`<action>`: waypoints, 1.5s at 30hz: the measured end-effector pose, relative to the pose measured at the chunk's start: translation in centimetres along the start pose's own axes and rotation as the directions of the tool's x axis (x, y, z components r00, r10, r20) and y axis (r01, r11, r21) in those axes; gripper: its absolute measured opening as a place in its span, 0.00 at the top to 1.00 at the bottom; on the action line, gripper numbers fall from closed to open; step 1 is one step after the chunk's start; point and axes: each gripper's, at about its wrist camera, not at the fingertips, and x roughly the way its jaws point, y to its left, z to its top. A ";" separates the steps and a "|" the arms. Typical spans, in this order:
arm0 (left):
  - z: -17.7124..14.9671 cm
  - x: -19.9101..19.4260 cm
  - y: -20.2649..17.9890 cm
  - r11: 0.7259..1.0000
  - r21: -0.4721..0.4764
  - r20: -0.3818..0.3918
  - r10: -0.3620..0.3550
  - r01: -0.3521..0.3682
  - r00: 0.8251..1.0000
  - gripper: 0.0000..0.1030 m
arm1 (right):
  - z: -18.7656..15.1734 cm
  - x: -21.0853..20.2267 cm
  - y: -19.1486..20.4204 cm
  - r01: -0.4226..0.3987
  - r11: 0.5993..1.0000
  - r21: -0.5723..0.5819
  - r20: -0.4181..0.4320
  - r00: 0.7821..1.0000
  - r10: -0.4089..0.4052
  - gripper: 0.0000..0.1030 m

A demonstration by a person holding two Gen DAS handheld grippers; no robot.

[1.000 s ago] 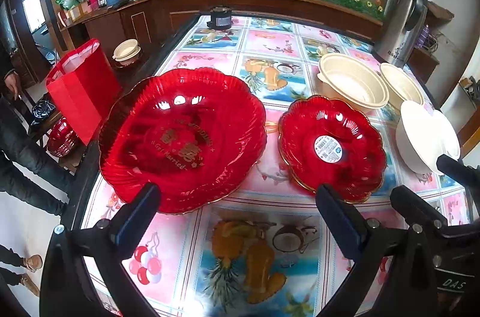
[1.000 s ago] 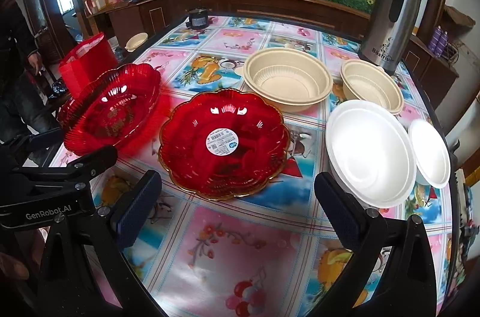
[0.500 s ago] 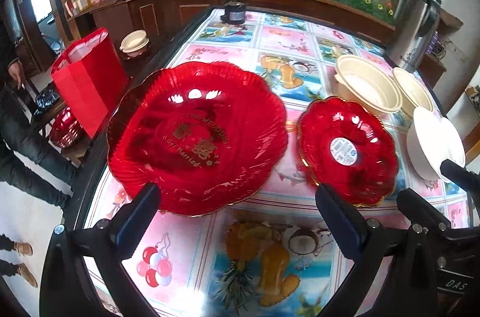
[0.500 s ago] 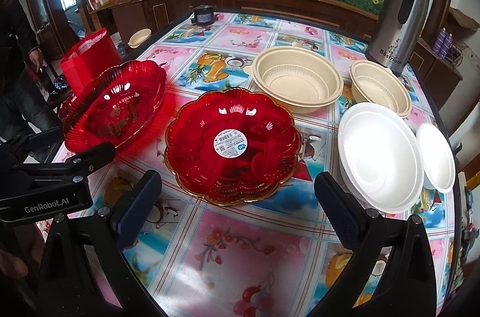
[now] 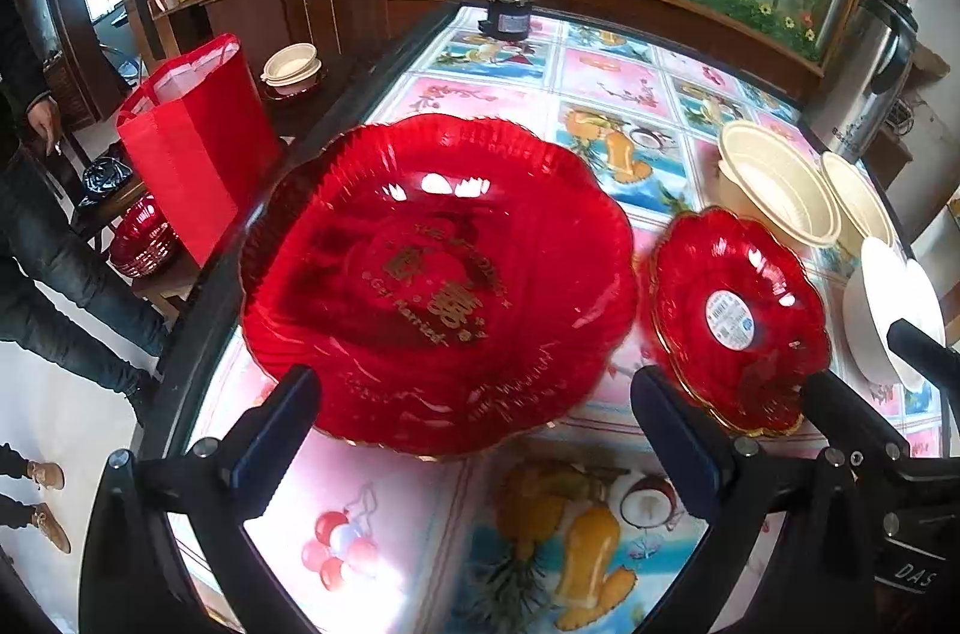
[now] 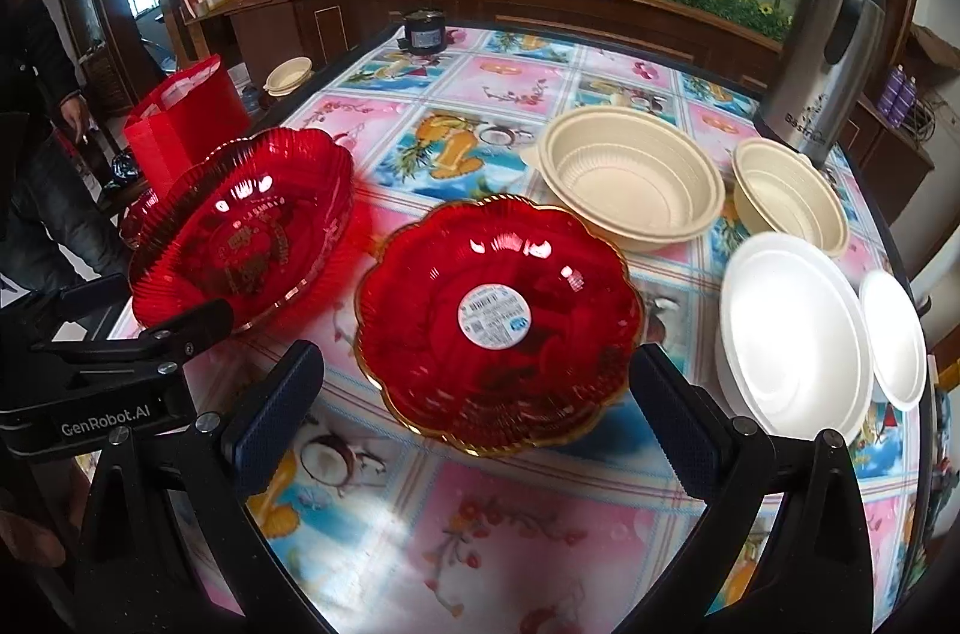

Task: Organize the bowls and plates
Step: 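Move the left tool toward the stack of large red scalloped plates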

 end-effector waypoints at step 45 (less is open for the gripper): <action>2.5 3.3 4.6 0.994 -0.102 -0.072 0.044 -0.051 0.996 0.01 | 6.5 4.5 5.1 -0.061 0.992 -0.115 -0.007 0.998 0.060 0.00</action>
